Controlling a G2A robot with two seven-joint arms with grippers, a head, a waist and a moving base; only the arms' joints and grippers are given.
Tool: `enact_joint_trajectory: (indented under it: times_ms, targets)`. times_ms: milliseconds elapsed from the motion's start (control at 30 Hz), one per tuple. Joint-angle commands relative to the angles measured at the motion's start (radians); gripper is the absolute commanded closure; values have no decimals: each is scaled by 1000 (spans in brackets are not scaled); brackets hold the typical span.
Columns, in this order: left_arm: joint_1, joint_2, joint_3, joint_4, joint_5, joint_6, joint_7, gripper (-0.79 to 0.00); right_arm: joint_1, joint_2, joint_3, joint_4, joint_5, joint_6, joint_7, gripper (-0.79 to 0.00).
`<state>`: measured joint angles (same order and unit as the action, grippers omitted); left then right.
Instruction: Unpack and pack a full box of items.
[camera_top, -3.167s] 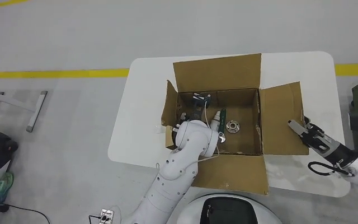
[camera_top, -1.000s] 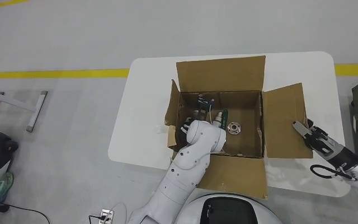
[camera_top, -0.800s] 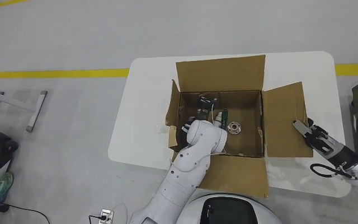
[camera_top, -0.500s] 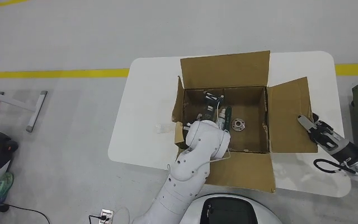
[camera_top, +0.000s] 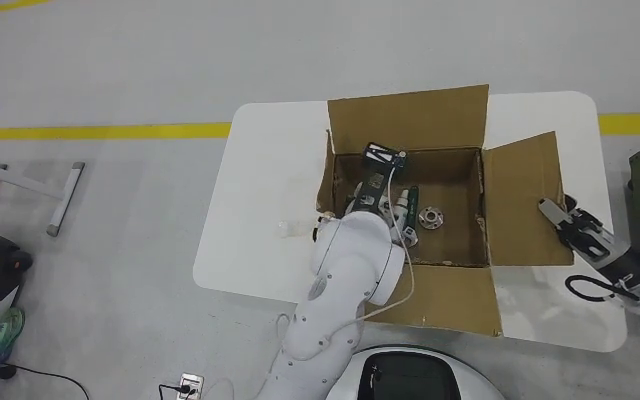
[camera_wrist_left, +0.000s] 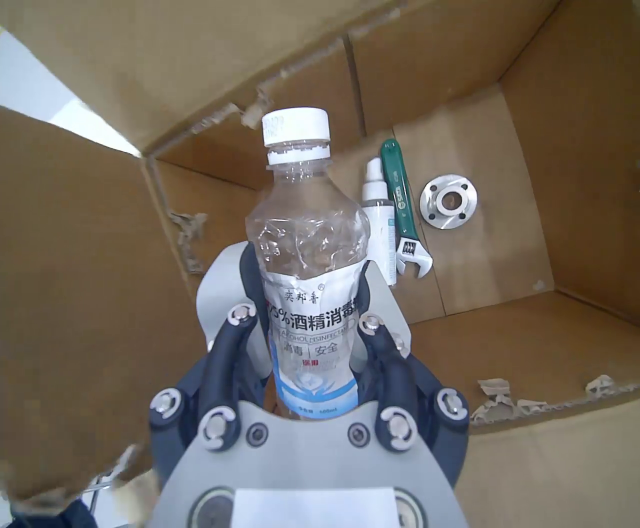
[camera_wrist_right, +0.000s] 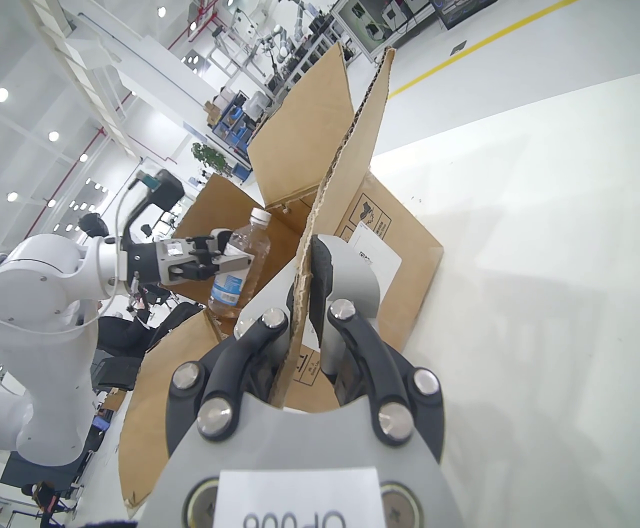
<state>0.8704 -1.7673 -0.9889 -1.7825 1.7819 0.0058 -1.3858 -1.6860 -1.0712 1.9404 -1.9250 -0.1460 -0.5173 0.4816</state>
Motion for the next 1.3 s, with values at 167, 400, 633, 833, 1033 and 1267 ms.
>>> enact_joint_trajectory:
  times_ms: [167, 400, 633, 833, 1033, 1267]
  targets:
    - [12, 6, -57, -103, 57, -22, 1, 0, -9, 0, -7, 7, -3, -4, -2, 0]
    - [20, 12, -124, -171, 121, -30, 5, 0, -17, 1, 4, 13, -9, -4, -7, 0]
    - [30, 17, -200, -190, 163, -26, 9, 0, -21, 1, 7, 11, -12, 0, -11, 0]
    - [35, 22, -271, -165, 195, -21, 20, 0, -26, 2, 8, 7, -16, 6, -15, 0]
    - [38, 27, -331, -134, 196, -36, 27, 0, -32, 2, 11, 8, -16, 7, -16, 0]
    - [39, 30, -365, -114, 214, -44, 30, 0, -33, 2, 5, 5, -19, 11, -15, 0]
